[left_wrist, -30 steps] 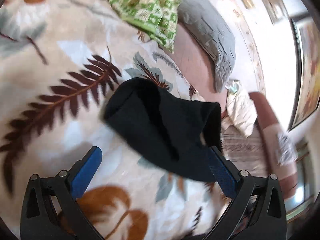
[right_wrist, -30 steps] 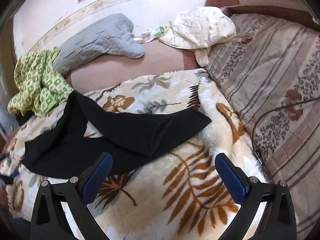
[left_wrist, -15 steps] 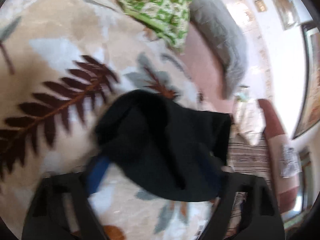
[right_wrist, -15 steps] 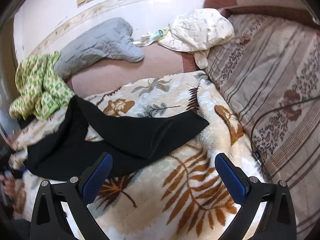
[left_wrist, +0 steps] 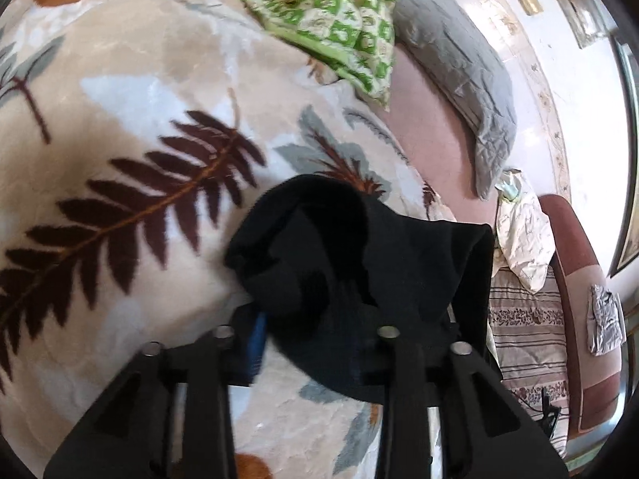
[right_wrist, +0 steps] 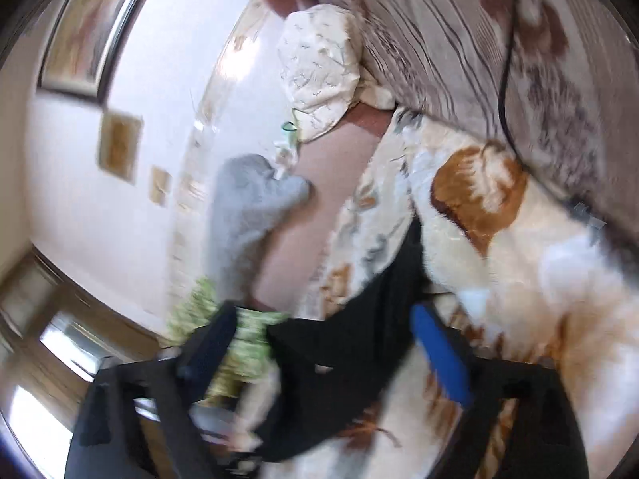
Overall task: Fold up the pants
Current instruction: 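Close the left gripper on the pants edge while the right gripper grasps beside it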
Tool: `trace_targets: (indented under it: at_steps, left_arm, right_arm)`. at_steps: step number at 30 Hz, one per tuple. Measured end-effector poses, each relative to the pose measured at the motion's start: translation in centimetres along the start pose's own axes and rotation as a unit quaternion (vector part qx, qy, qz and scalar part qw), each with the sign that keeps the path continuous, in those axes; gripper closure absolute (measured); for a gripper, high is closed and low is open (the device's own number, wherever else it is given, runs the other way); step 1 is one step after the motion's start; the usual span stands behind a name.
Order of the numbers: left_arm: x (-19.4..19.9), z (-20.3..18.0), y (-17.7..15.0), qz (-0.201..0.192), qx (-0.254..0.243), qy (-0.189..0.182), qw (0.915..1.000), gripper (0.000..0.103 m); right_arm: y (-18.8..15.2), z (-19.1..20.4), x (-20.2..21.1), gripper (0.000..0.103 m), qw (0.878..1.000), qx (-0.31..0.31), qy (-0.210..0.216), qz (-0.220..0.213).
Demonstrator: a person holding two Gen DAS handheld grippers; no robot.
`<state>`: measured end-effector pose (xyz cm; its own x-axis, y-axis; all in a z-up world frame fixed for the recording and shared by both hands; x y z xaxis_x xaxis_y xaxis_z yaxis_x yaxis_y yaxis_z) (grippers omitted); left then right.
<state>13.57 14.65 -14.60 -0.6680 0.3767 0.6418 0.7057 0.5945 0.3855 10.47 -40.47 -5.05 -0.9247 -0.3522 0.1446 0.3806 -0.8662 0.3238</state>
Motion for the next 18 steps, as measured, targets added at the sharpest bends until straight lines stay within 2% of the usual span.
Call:
trace_targets:
  at_steps: [2,5,6,7,9,10,13,15,16,18]
  left_arm:
    - [-0.3,-0.4,0.0,-0.001,-0.009,0.003,1.0000,0.070]
    - [-0.7,-0.7,-0.2,0.003,-0.018,0.003,0.9998,0.070]
    - [-0.7,-0.7,-0.2,0.002,-0.020,0.004,0.9998,0.077]
    - [-0.7,-0.8,-0.3,0.004,-0.021,0.004,0.9998,0.091]
    - [-0.7,-1.0,-0.4,0.005,-0.026,-0.004,0.9996,0.092]
    - [-0.6,-1.0,-0.5,0.003,-0.027,0.000,0.9996,0.093]
    - [-0.4,-0.9,-0.6,0.000,-0.020,0.001,0.9998,0.094]
    - [0.0,-0.8,-0.7,-0.002,-0.011,0.000,0.9999,0.094]
    - [0.3,-0.7,-0.7,-0.003,-0.006,-0.001,1.0000,0.095]
    - [1.4,-0.7,-0.9,-0.005,0.001,-0.006,1.0000,0.095]
  right_arm:
    - [0.6,-0.7,-0.7,0.031,1.000,-0.020,0.011,0.004]
    - [0.8,-1.8,-2.3,0.032,0.999,-0.009,-0.029,0.012]
    - [0.8,-2.5,-3.2,0.032,0.999,-0.004,-0.048,0.018]
    - [0.7,-3.0,-3.8,0.038,0.998,-0.003,-0.057,0.025]
    - [0.3,-4.0,-5.4,0.051,0.997,-0.005,-0.070,0.044]
    - [0.2,-4.2,-6.0,0.061,0.996,-0.003,-0.074,0.051]
    - [0.2,-5.2,-7.4,0.065,0.992,0.026,-0.114,0.055]
    - [0.2,-6.1,-7.7,0.092,0.989,0.026,-0.137,0.052]
    - [0.2,-6.4,-7.6,0.099,0.988,0.026,-0.144,0.049]
    - [0.1,-6.0,-6.5,0.100,0.988,0.032,-0.145,0.042]
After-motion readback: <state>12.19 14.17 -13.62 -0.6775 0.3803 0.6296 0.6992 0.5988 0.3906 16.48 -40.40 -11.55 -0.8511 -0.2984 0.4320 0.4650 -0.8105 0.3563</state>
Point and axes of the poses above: each gripper's, at about its wrist camera, not at the fingertips, and x roughly against the way its jaws point, z to its left, y to its top, the point moved 10 cm from there along -x, roughly the way its jaws point, and after that the axes turned 1 degree about y, right-handed, at the moved point
